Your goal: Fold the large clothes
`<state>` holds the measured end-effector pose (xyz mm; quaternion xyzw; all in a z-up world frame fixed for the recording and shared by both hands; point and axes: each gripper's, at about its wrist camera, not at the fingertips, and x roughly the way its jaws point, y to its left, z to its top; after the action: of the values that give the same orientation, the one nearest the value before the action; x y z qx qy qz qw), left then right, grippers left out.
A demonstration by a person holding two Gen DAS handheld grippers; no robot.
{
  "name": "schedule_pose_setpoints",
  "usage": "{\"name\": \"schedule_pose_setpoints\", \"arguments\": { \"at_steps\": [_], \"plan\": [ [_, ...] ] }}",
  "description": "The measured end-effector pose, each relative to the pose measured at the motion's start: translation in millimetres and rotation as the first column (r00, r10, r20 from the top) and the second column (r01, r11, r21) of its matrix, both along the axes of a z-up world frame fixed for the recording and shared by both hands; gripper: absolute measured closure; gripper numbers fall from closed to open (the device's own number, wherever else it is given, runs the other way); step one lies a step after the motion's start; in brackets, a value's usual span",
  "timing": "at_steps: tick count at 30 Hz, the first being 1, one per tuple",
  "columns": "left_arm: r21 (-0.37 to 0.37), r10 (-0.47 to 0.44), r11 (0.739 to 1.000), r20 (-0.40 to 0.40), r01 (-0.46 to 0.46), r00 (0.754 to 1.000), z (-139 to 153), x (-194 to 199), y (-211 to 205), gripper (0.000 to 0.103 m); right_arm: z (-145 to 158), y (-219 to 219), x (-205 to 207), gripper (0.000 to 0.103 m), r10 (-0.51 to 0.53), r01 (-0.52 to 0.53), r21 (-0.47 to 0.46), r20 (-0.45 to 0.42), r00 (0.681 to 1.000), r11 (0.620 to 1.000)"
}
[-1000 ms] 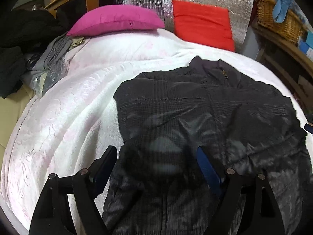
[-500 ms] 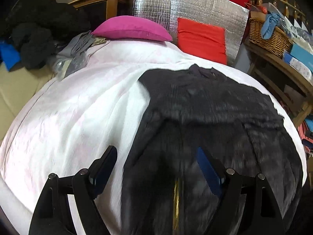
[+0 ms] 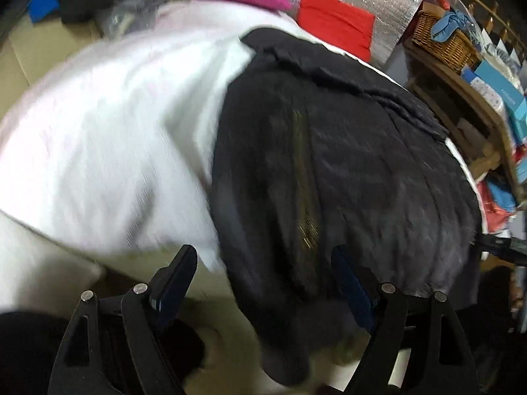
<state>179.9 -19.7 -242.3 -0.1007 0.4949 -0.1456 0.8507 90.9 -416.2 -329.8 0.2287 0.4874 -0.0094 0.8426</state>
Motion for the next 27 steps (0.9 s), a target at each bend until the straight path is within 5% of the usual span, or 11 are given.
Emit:
{"name": "schedule_pose_setpoints", "arguments": {
  "at_steps": [8, 18, 19, 21, 23, 27],
  "plan": [
    [-0.079, 0.038, 0.995, -0.196, -0.054, 0.98, -31, -13, 3, 0.018, -44, 11, 1, 0.034, 0.003, 0.006, 0.052, -0.171, 0.985, 0.999],
    [-0.079, -0.049, 0.996, -0.289, 0.028, 0.956, -60, -12, -22, 0.021, -76, 15, 5, 0.038, 0.02, 0.017, 0.211, -0.169, 0.985, 0.977],
    [-0.093, -0.064, 0.995, -0.271, 0.04, 0.96, -57, -14, -24, 0.024, -78, 16, 4, 0.042, 0.022, 0.015, 0.227, -0.16, 0.987, 0.974],
    [-0.113, -0.089, 0.992, -0.239, 0.063, 0.967, -51, -16, -26, 0.061, -76, 16, 1, 0.055, 0.021, 0.012, 0.214, -0.149, 0.989, 0.977],
    [-0.107, -0.091, 0.992, -0.21, 0.07, 0.973, -46, -19, -27, 0.084, -69, 18, -3, 0.067, 0.034, -0.006, 0.202, -0.134, 0.99, 0.979],
    [-0.152, -0.108, 0.985, -0.153, 0.084, 0.982, -30, -25, -20, 0.093, -47, 27, -14, 0.077, 0.08, -0.068, 0.11, -0.109, 0.991, 0.992]
  ]
}}
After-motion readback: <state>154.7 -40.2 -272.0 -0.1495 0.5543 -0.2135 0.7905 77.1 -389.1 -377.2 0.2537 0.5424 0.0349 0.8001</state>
